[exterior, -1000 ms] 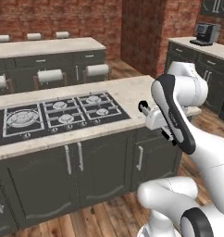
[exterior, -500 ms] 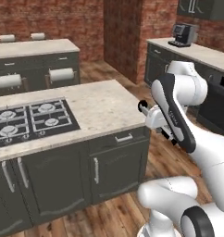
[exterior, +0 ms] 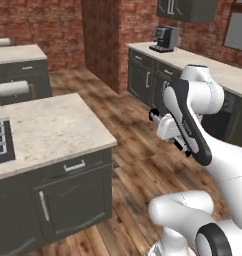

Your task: Take the tongs from the drawer on the left and place them on the dining counter next to the tray containing the kebab skewer.

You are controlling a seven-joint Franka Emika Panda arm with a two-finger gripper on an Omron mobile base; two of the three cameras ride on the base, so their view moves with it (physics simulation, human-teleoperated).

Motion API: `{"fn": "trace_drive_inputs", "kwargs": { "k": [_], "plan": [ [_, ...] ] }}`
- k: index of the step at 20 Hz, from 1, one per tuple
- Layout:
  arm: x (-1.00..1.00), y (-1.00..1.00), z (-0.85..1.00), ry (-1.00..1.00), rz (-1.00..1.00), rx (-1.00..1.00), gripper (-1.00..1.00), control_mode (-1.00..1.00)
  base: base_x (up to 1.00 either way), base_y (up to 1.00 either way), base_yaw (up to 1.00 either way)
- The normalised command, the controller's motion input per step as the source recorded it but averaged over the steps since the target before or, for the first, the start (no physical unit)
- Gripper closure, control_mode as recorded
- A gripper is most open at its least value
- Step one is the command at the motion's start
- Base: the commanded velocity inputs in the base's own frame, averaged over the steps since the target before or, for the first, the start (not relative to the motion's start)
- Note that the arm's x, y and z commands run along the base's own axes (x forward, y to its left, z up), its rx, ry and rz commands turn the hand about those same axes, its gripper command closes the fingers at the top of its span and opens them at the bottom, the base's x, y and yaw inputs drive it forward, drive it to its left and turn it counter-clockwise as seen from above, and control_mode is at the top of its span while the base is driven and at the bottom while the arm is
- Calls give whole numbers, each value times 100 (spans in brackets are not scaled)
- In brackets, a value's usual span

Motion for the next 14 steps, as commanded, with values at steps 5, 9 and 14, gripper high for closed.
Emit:
{"fn": "trace_drive_inputs", "kwargs": {
  "k": [5,9,14],
  "plan": [
    [0,0,0,0,0,0,100,100,74,-85,-9],
    [0,0,0,0,0,0,100,100,100,-51,11],
    [0,0,0,0,0,0,100,100,100,-53,20]
  ]
}}
